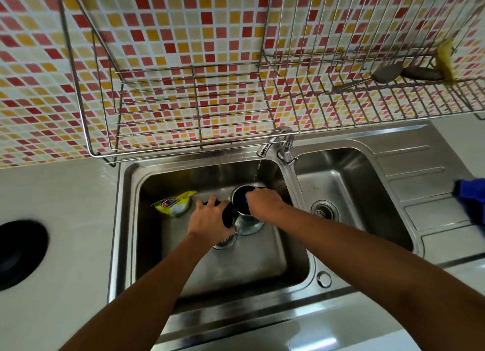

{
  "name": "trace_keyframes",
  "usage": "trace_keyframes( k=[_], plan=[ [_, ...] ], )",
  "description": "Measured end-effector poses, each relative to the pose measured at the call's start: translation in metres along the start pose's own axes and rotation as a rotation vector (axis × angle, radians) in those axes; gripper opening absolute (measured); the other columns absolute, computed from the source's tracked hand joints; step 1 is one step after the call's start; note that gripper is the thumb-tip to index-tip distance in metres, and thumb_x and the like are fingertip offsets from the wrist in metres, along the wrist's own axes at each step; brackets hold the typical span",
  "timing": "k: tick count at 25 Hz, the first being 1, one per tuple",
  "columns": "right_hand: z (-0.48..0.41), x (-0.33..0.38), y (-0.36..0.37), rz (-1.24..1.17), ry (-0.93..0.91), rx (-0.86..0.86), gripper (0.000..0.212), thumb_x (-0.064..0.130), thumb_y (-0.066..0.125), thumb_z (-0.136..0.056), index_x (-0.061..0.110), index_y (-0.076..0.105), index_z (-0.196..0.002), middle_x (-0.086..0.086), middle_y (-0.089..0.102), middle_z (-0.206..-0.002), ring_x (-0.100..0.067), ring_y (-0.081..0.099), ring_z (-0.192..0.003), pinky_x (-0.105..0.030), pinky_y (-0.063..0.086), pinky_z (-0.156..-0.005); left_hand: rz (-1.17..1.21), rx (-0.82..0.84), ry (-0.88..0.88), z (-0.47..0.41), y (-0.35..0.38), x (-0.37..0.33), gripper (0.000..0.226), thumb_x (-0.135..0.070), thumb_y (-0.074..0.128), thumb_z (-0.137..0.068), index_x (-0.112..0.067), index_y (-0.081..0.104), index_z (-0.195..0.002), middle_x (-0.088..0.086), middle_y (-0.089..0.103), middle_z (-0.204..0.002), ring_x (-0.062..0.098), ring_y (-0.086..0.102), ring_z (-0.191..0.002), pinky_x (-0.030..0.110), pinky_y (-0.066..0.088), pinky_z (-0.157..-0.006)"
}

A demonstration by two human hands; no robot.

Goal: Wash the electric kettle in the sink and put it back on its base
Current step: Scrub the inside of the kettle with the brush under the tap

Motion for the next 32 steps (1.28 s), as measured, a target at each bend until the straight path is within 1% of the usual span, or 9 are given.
trace_keyframes(
  k=[4,9,12,16,20,23,26,29,32],
  plan=[
    [-0.013,0.003,0.001,0.15,-0.011,0.091,0.032,0.015,0.05,-0.094,0.011,0.061,-0.124,-0.01,0.062,-0.128,-0.03,0.06,-0.116,-0.039,0.049,-0.089,0.017,-0.03,0.013,0.0,0.0,0.001,0.068,-0.06,0.058,-0.08,-0.026,0.049,-0.139,-0.003,0.057,-0.135,0.024,0.045,-0.126,0.045,0.036,-0.099],
    [-0.02,-0.002,0.004,-0.138,-0.006,0.329,0.031,0.013,0.048,-0.093,0.001,0.061,-0.118,-0.018,0.065,-0.119,-0.03,0.061,-0.094,-0.034,0.045,-0.076,0.077,0.016,-0.047,-0.002,0.012,0.005,0.083,-0.072,0.036,-0.066,-0.029,0.046,-0.137,0.0,0.055,-0.132,0.028,0.049,-0.12,0.044,0.036,-0.098],
    [-0.02,0.004,0.008,-0.248,-0.014,0.254,0.031,0.015,0.049,-0.093,0.001,0.062,-0.118,-0.02,0.063,-0.122,-0.035,0.061,-0.106,-0.038,0.048,-0.085,0.088,0.026,-0.061,-0.005,0.014,0.007,0.086,-0.072,0.03,-0.063,-0.031,0.046,-0.136,-0.002,0.056,-0.133,0.028,0.048,-0.119,0.043,0.036,-0.096],
    [-0.01,0.009,0.007,-0.061,0.029,0.091,0.035,0.016,0.052,-0.093,0.009,0.059,-0.126,-0.015,0.058,-0.13,-0.035,0.057,-0.119,-0.043,0.048,-0.094,0.064,-0.003,-0.018,0.001,0.002,0.001,0.072,-0.061,0.056,-0.076,-0.027,0.048,-0.139,-0.001,0.056,-0.133,0.024,0.047,-0.125,0.042,0.035,-0.1],
    [-0.002,0.007,-0.006,-0.092,0.126,0.235,0.035,0.016,0.05,-0.095,0.006,0.058,-0.127,-0.015,0.063,-0.122,-0.031,0.061,-0.109,-0.039,0.049,-0.089,0.113,0.026,-0.058,-0.003,0.002,0.0,0.081,-0.071,0.04,-0.065,-0.031,0.048,-0.136,0.001,0.056,-0.129,0.031,0.052,-0.12,0.045,0.043,-0.095],
    [0.008,0.004,-0.004,-0.622,0.217,0.472,0.033,0.011,0.038,-0.099,-0.006,0.057,-0.121,-0.017,0.065,-0.086,-0.023,0.065,-0.072,-0.028,0.051,-0.065,0.102,0.044,-0.088,-0.007,0.011,0.0,0.088,-0.071,0.029,-0.055,-0.034,0.047,-0.133,0.001,0.057,-0.127,0.032,0.052,-0.116,0.046,0.047,-0.091],
    [0.018,-0.002,0.026,-1.681,0.524,0.555,0.026,0.01,0.026,-0.098,0.002,0.048,-0.086,-0.008,0.051,-0.059,-0.008,0.042,-0.03,-0.016,0.029,-0.03,0.102,0.054,-0.093,-0.008,0.015,0.001,0.088,-0.07,0.03,-0.054,-0.034,0.048,-0.132,0.0,0.057,-0.125,0.031,0.053,-0.114,0.045,0.047,-0.089],
    [0.029,-0.004,0.043,-2.601,0.621,0.376,0.024,0.008,0.024,-0.1,0.004,0.045,-0.088,-0.006,0.047,-0.05,-0.008,0.039,-0.027,-0.016,0.029,-0.027,0.11,0.055,-0.091,-0.008,0.014,0.002,0.087,-0.072,0.032,-0.055,-0.034,0.046,-0.132,0.0,0.056,-0.126,0.031,0.053,-0.114,0.045,0.048,-0.089],
    [0.06,0.004,0.046,-2.774,0.503,0.277,0.019,0.01,0.031,-0.101,0.001,0.048,-0.099,-0.007,0.051,-0.052,-0.008,0.045,-0.032,-0.015,0.035,-0.031,0.1,0.062,-0.083,-0.001,0.0,-0.001,0.084,-0.073,0.049,-0.065,-0.032,0.045,-0.138,0.003,0.051,-0.13,0.034,0.051,-0.117,0.044,0.049,-0.093]
  ],
)
Point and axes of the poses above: each hand's wrist, its own z-axis away from the middle knuckle, its own y-axis out of the palm, x = y × z, the point moved 4 cm from there along -z, towards the middle knuckle
